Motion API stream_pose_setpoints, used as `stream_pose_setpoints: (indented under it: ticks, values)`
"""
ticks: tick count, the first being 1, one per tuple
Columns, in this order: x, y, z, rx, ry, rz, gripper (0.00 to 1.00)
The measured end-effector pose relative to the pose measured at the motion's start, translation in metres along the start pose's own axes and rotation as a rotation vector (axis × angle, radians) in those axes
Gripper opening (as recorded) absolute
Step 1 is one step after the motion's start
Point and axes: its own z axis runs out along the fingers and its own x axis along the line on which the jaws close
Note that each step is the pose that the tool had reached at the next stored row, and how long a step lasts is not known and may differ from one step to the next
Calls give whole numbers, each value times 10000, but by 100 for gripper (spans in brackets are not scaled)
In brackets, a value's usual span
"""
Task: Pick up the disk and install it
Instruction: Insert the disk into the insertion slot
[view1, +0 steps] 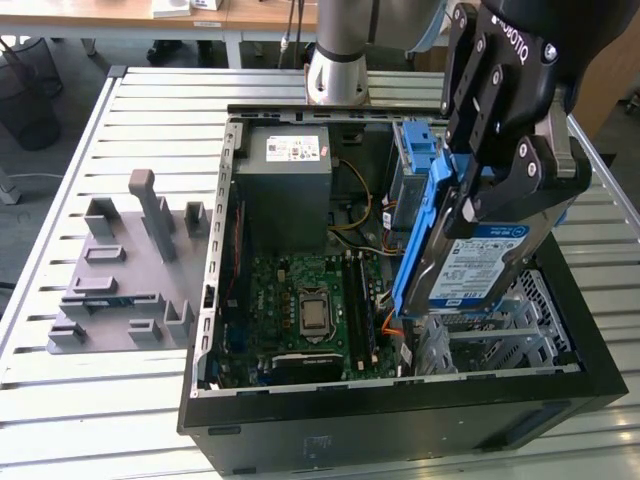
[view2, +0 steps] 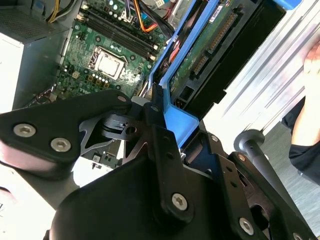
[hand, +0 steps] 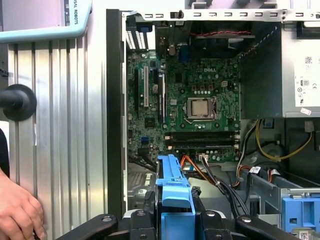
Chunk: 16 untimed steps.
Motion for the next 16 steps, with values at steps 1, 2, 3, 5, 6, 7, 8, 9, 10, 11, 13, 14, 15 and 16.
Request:
stream_pose_setpoints:
  ticks: [1, 2, 3, 5, 6, 7, 8, 9, 10, 11, 13, 14, 15, 16]
  values:
    - [0, -13, 2, 0, 0, 1, 36]
    - [0, -25, 4, 0, 1, 0, 36]
    - [1, -38, 7, 0, 0, 0, 36]
    - [2, -62, 11, 0, 0, 0, 36]
    - [3, -75, 13, 0, 0, 0, 36]
    - [3, -87, 15, 0, 0, 0, 36]
    - [3, -98, 17, 0, 0, 0, 36]
    - [4, -111, 19, 0, 0, 0, 36]
    - [4, -122, 21, 0, 0, 0, 36]
    - [4, -126, 22, 0, 2, 0, 36]
    - [4, -126, 23, 0, 0, 1, 36]
    - [5, -126, 23, 0, 1, 0, 36]
    - [5, -126, 22, 0, 1, 1, 36]
    - [5, -127, 23, 0, 1, 0, 36]
